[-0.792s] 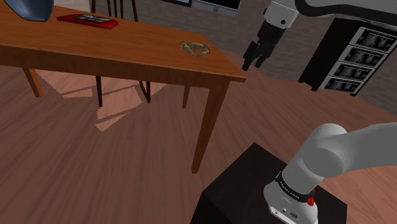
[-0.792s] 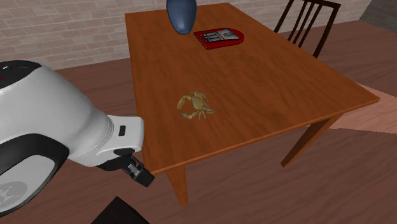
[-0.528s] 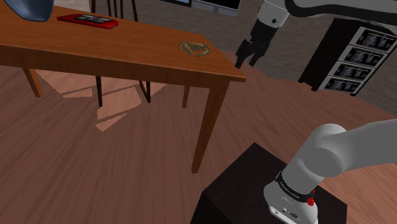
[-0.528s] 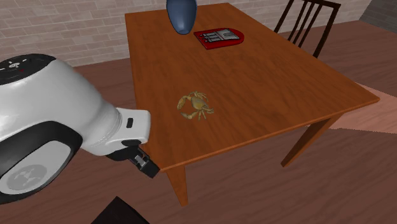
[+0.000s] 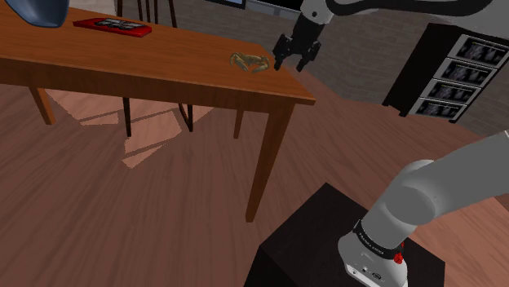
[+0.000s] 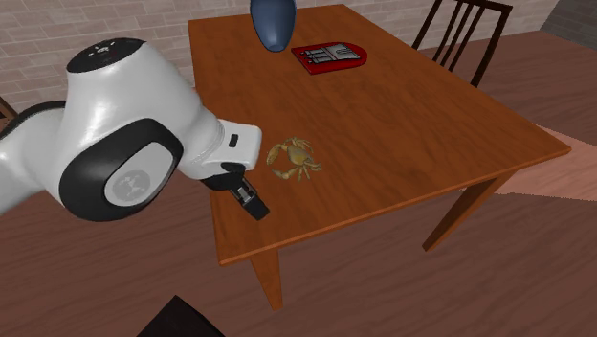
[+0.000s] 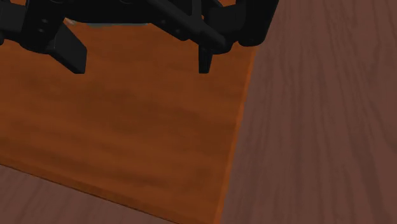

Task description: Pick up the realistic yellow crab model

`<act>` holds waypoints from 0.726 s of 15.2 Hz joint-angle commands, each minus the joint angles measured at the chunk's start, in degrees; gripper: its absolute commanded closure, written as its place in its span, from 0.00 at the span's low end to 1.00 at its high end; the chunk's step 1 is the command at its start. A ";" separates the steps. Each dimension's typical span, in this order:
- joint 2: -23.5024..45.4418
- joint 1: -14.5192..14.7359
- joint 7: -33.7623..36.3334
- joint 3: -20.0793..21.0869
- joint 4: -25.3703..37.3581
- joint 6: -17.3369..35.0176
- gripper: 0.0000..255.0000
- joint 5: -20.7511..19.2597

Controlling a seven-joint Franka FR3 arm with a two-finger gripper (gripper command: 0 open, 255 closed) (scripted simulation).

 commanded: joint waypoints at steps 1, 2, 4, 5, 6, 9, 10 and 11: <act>3.65 -1.14 3.50 1.01 2.97 1.98 0.00 -0.95; 5.49 -1.67 5.20 1.47 4.71 2.67 0.00 -1.54; 9.18 -2.68 8.60 2.35 8.42 3.77 0.00 -2.89; 11.05 -3.15 10.31 2.74 10.38 4.20 0.00 -3.65; 12.92 -3.59 12.02 3.11 12.43 4.54 0.00 -4.46; 15.74 -4.15 14.80 3.56 14.87 5.66 0.00 -5.85; 15.61 -4.14 14.92 3.54 13.96 6.43 0.00 -5.88; 15.48 -4.14 15.03 3.53 13.06 7.21 0.00 -5.91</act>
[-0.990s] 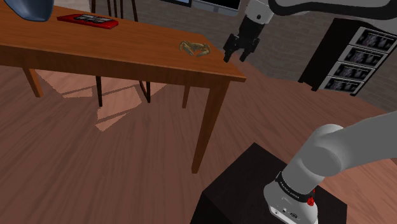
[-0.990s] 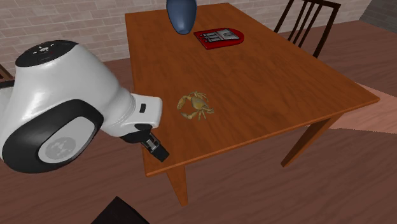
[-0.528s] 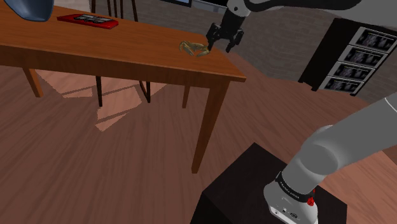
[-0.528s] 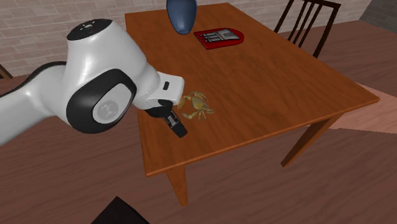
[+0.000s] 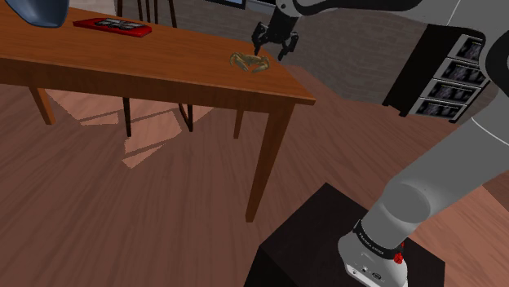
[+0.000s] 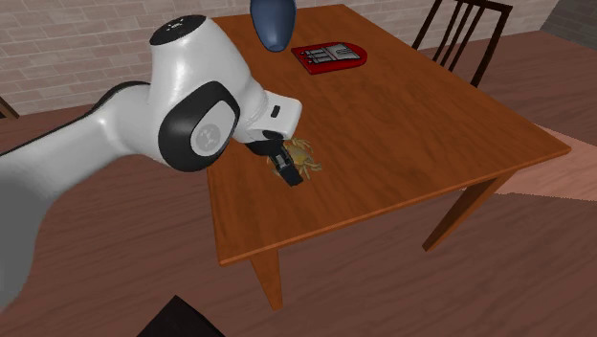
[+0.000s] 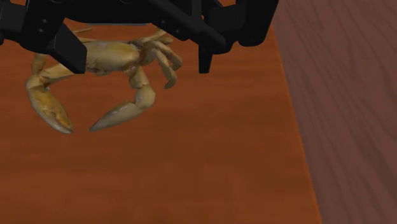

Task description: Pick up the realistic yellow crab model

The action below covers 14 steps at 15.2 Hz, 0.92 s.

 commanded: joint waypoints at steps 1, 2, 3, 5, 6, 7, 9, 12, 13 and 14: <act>-0.02 -0.05 0.39 0.00 -1.39 1.44 0.00 -0.15; -0.11 -0.05 0.51 -0.01 -2.26 2.21 0.00 -0.19; -0.19 -0.05 0.64 -0.01 -3.11 2.97 0.00 -0.23; -0.30 -0.06 0.84 -0.01 -4.42 4.17 0.00 -0.32; -0.30 -0.06 0.84 -0.01 -4.43 4.17 0.00 -0.31; -0.19 -0.09 0.80 -0.04 -4.42 4.28 1.00 -0.33; -0.12 -0.09 0.80 -0.05 -4.41 4.34 1.00 -0.34; -0.11 -0.11 0.74 -0.08 -4.33 4.28 1.00 -0.33; -0.12 -0.11 0.74 -0.08 -4.34 4.28 1.00 -0.32; -0.13 -0.11 0.74 -0.08 -4.36 4.29 1.00 -0.32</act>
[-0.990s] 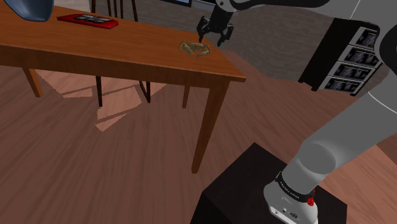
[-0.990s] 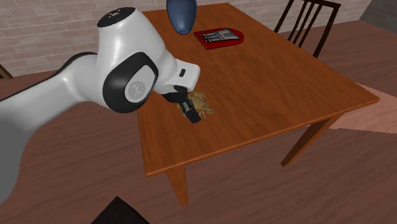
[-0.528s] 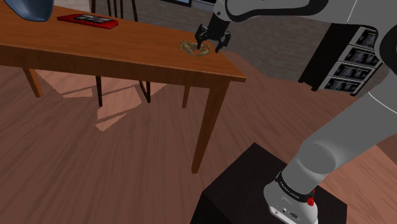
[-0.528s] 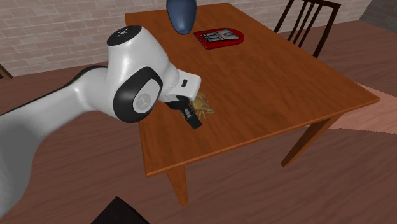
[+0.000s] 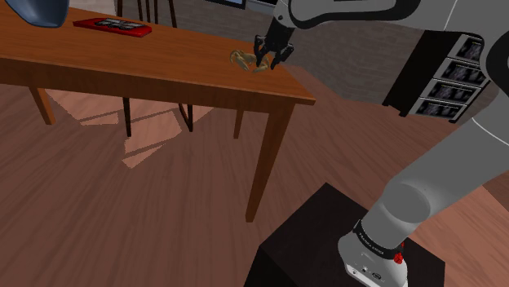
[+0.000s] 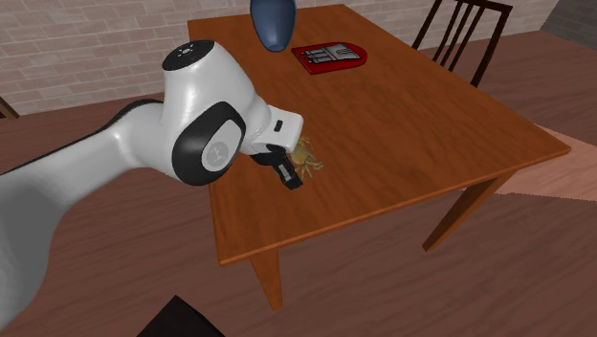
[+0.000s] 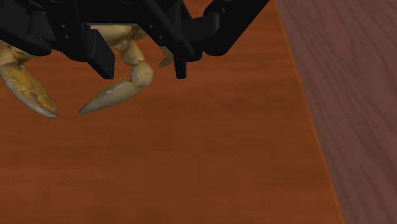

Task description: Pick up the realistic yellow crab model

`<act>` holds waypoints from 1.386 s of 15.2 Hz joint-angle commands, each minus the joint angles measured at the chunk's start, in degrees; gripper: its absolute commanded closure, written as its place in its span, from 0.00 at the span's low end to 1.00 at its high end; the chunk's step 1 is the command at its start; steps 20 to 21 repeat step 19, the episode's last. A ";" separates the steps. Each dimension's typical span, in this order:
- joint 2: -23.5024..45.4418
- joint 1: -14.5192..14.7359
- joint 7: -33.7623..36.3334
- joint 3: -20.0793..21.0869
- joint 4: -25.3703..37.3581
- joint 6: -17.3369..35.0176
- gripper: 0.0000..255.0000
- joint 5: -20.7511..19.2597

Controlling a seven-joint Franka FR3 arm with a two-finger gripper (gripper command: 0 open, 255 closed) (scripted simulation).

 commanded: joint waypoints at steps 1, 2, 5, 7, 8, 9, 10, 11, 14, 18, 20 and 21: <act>0.04 0.02 -0.02 0.03 -0.10 -0.09 1.00 0.01; -0.12 0.07 0.10 0.09 -0.17 -0.19 1.00 0.02; 0.11 0.08 -0.29 0.10 2.36 -2.48 1.00 0.16; 0.32 0.09 -0.53 0.11 4.12 -4.02 1.00 0.23; 0.45 0.09 -0.64 0.13 5.02 -4.79 1.00 0.26; 0.59 0.09 -0.76 0.14 5.94 -5.57 1.00 0.28; 0.74 0.09 -0.87 0.16 6.88 -6.34 1.00 0.30; 0.91 0.09 -0.97 0.17 7.83 -7.13 1.00 0.31; 1.50 0.08 -1.28 0.24 10.79 -9.50 1.00 0.31; 2.26 0.09 -1.57 0.34 14.07 -12.03 1.00 0.26; 2.26 0.09 -1.57 0.34 14.08 -12.03 1.00 0.26; 2.26 0.09 -1.57 0.34 14.08 -12.03 1.00 0.26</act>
